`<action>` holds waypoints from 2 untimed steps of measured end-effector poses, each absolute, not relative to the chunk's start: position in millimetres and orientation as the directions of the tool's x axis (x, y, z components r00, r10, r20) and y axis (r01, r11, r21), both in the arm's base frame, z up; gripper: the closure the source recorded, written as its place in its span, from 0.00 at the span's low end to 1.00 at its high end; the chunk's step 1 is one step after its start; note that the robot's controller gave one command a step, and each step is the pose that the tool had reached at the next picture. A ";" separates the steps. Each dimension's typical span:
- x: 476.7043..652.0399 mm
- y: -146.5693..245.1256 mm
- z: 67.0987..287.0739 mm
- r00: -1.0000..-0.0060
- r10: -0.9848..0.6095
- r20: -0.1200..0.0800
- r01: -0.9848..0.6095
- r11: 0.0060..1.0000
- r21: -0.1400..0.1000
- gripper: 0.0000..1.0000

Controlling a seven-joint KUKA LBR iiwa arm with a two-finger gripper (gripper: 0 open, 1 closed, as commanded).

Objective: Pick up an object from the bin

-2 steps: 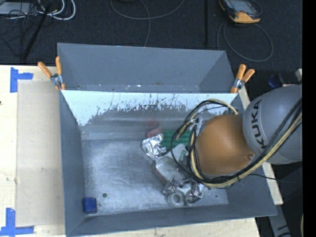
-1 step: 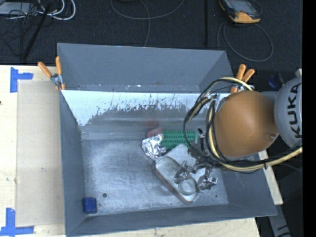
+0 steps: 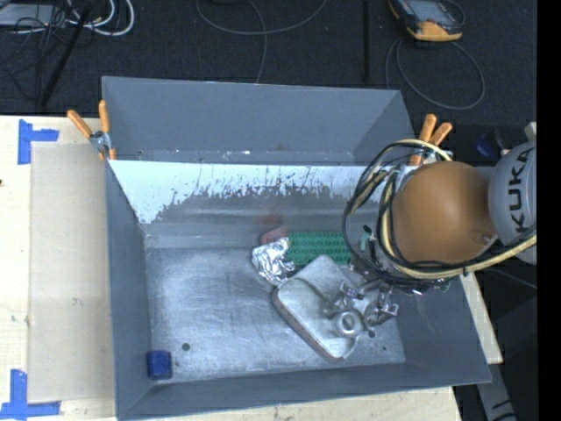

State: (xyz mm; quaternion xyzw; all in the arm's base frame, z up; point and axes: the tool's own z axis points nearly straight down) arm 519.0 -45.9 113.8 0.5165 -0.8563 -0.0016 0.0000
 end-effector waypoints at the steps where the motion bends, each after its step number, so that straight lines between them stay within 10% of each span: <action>1: 518.2 -44.1 115.6 -0.466 -0.885 -0.001 -0.885 0.466 0.003 1.00; 2: 517.3 -43.0 210.7 -0.497 -0.868 -0.004 -0.868 0.497 -0.006 1.00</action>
Offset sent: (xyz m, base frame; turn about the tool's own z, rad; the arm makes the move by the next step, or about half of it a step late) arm 0.0000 0.0000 0.0000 0.0000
